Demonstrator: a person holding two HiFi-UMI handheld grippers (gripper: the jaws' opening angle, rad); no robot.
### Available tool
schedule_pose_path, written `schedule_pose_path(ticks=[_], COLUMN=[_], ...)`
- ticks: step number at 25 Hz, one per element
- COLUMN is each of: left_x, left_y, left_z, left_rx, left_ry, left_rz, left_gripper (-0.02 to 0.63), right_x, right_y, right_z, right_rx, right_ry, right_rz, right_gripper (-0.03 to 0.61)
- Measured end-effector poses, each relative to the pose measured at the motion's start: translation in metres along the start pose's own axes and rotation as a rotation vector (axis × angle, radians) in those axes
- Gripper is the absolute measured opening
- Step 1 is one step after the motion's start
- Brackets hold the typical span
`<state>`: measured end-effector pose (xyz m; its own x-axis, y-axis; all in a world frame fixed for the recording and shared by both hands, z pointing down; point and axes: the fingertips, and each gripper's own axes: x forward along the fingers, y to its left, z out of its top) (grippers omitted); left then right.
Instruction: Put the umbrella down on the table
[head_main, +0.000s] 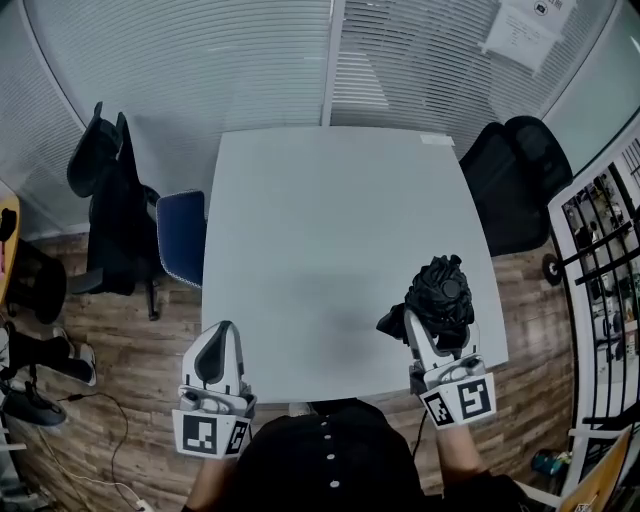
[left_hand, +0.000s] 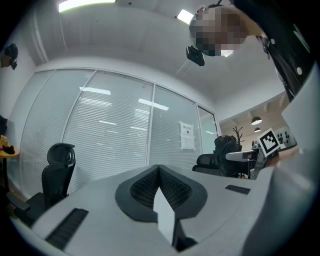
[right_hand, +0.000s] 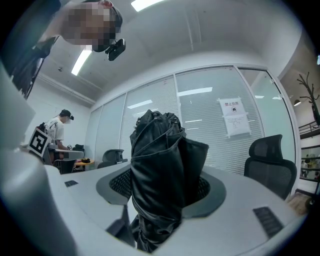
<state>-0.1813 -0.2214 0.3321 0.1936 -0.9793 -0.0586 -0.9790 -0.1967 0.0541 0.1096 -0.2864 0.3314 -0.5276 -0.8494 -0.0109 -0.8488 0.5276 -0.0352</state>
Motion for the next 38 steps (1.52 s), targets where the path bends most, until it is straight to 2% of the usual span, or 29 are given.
schedule_pose_path(ticks=[11,26,38], left_x=[0.029,0.032,0.031], left_y=[-0.004,-0.02,-0.028], left_z=[-0.017,-0.045,-0.065], left_rx=[-0.015,-0.041,-0.061], left_ry=[0.062,0.14,0.202], left_rz=[0.003,-0.013,-0.014], left_gripper=[0.014,0.014,0.014], right_x=[0.039,0.083,0.115], right_y=[-0.026,-0.028,-0.019], right_z=[-0.02,-0.095,-0.15], right_rx=[-0.033,-0.118,-0.227], right_ry=[0.043,0.175,0.264], right_rz=[0.006,0.064,0.122], right_gripper=[0.281,0.28,0.279])
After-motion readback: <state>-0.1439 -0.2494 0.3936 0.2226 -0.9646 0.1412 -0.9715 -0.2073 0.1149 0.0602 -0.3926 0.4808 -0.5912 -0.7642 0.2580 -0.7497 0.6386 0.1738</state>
